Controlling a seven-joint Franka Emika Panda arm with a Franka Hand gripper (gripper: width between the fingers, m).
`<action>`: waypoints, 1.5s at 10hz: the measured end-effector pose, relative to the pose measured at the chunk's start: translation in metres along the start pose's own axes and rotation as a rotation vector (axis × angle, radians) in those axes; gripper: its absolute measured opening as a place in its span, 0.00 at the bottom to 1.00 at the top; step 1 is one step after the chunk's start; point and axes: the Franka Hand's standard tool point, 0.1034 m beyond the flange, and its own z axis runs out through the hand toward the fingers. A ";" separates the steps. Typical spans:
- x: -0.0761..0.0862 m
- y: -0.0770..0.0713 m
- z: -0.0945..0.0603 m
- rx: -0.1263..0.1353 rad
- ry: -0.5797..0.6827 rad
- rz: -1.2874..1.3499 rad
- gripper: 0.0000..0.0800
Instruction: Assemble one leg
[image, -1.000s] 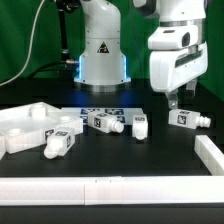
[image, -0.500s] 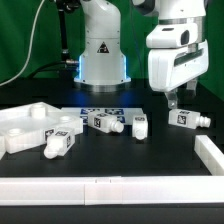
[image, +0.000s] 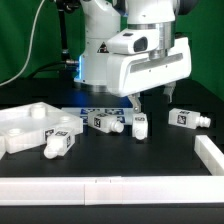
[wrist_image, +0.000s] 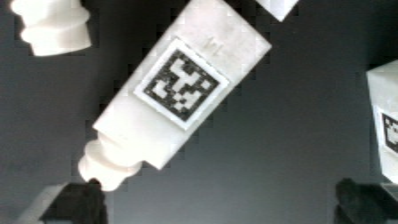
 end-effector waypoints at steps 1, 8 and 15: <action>0.001 -0.002 0.000 0.001 0.000 -0.004 0.81; -0.006 0.015 0.017 0.008 -0.031 0.141 0.81; -0.009 0.034 0.028 0.010 -0.019 0.107 0.67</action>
Offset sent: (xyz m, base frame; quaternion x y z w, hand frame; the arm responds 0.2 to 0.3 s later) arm 0.0129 -0.0213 -0.0157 -0.0578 -0.0569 0.0735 0.9940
